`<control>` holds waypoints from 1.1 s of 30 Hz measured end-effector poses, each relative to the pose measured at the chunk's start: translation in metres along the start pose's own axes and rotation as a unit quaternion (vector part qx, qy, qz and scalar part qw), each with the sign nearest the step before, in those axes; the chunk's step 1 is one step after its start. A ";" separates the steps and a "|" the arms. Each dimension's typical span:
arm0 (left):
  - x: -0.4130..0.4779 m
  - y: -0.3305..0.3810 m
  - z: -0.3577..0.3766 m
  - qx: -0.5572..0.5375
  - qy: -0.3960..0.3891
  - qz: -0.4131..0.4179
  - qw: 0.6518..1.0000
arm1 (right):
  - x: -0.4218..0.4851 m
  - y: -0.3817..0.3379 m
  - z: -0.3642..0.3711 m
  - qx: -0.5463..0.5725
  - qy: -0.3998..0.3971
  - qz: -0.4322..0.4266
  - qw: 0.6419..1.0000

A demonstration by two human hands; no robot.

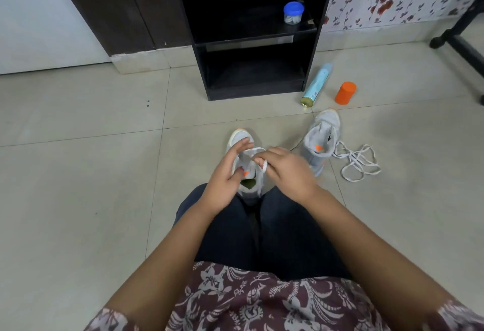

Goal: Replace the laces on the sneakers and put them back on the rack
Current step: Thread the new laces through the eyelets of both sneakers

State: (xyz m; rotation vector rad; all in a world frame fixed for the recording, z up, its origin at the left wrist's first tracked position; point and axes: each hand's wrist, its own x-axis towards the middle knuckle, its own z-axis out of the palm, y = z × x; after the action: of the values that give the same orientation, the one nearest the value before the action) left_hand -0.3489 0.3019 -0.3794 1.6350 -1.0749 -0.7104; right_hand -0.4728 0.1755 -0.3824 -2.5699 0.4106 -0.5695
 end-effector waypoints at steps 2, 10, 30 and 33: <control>0.011 0.012 0.009 -0.025 -0.058 0.004 0.998 | -0.007 -0.007 -0.023 0.026 0.066 0.001 0.997; 0.020 0.022 0.014 -0.052 0.031 0.038 0.997 | -0.002 -0.019 -0.073 0.553 0.259 0.288 0.738; 0.002 0.004 0.013 0.146 0.089 0.022 0.985 | -0.001 -0.045 -0.008 0.440 0.202 0.464 0.742; 0.002 0.004 0.010 0.129 0.099 -0.031 0.986 | -0.015 -0.048 -0.005 0.422 0.072 0.441 0.789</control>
State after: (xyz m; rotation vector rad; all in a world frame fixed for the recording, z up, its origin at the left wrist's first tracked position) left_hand -0.3575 0.2953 -0.3787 1.9228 -1.0075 -0.4498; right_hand -0.4795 0.2201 -0.3588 -1.2635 1.0418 -0.4295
